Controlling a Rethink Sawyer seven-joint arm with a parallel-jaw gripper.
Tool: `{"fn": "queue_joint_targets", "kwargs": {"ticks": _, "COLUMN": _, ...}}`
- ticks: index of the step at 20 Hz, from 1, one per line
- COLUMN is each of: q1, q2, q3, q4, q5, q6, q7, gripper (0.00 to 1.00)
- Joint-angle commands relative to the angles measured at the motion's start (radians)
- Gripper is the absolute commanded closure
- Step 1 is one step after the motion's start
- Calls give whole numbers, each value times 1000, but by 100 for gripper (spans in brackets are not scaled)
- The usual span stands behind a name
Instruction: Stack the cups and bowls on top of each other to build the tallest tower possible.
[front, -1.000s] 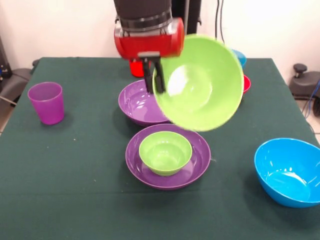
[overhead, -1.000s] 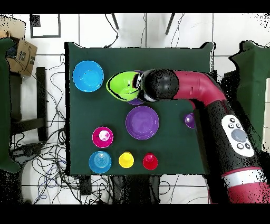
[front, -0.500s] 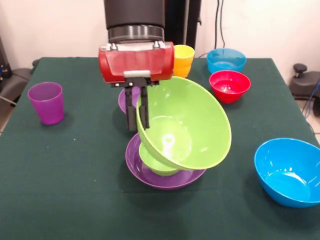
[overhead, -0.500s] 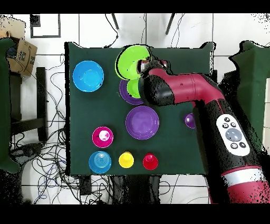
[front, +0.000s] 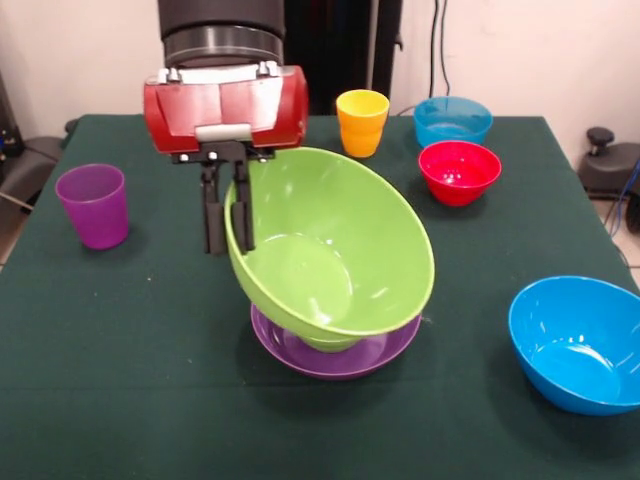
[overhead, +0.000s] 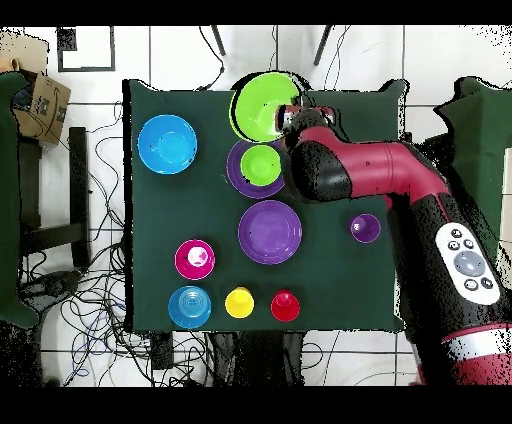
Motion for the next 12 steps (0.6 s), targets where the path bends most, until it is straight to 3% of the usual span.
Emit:
{"fn": "queue_joint_targets", "kwargs": {"ticks": 1, "q1": 4, "q2": -22, "q3": 57, "q4": 84, "q5": -36, "q6": 54, "q7": -80, "gripper": 100}}
{"fn": "queue_joint_targets", "kwargs": {"ticks": 9, "q1": 28, "q2": -35, "q3": 40, "q4": 85, "q5": -33, "q6": 68, "q7": -61, "gripper": 100}}
{"fn": "queue_joint_targets", "kwargs": {"ticks": 12, "q1": -3, "q2": -19, "q3": 98, "q4": 82, "q5": 11, "q6": 153, "q7": -122, "gripper": 100}}
